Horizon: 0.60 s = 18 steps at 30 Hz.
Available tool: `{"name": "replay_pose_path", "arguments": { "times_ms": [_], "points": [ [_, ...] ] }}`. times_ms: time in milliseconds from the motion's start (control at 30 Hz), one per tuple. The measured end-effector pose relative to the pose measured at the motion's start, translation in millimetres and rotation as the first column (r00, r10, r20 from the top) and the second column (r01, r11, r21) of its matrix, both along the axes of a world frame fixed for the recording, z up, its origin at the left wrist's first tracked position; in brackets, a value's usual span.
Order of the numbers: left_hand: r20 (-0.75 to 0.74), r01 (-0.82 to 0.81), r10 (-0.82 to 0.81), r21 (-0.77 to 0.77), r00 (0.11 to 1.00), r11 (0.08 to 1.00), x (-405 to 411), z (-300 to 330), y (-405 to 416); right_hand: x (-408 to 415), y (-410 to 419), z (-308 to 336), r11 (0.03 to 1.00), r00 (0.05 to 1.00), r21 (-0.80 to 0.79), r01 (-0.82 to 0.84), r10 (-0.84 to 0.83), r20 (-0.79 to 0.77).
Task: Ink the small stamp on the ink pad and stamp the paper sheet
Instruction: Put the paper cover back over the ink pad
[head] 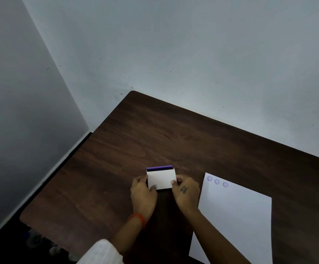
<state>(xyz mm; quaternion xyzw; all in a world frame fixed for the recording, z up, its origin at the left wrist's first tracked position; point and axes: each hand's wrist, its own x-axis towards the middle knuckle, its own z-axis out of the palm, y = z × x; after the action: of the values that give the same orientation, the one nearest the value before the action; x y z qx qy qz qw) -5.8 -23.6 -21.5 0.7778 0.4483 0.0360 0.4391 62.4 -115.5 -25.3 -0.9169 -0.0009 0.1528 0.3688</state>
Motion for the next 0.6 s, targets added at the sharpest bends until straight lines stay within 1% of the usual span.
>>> {"name": "replay_pose_path", "arguments": {
  "times_ms": [233,433,600],
  "points": [
    [0.003,-0.008,0.008,-0.011,1.000,1.000,-0.4,-0.1,1.8,4.2,1.1,1.1,1.000,0.999,-0.020,-0.014,0.013,-0.032],
    [0.006,-0.026,0.027,-0.016,1.000,1.000,-0.8,-0.4,2.2,2.8,0.6,0.4,0.999,0.999,-0.023,-0.028,0.027,-0.021],
    [0.026,-0.056,0.057,-0.045,0.998,0.997,-0.4,-1.0,5.5,4.1,0.5,-0.3,0.999,0.999,-0.037,-0.006,0.005,-0.036]
  ]
}}
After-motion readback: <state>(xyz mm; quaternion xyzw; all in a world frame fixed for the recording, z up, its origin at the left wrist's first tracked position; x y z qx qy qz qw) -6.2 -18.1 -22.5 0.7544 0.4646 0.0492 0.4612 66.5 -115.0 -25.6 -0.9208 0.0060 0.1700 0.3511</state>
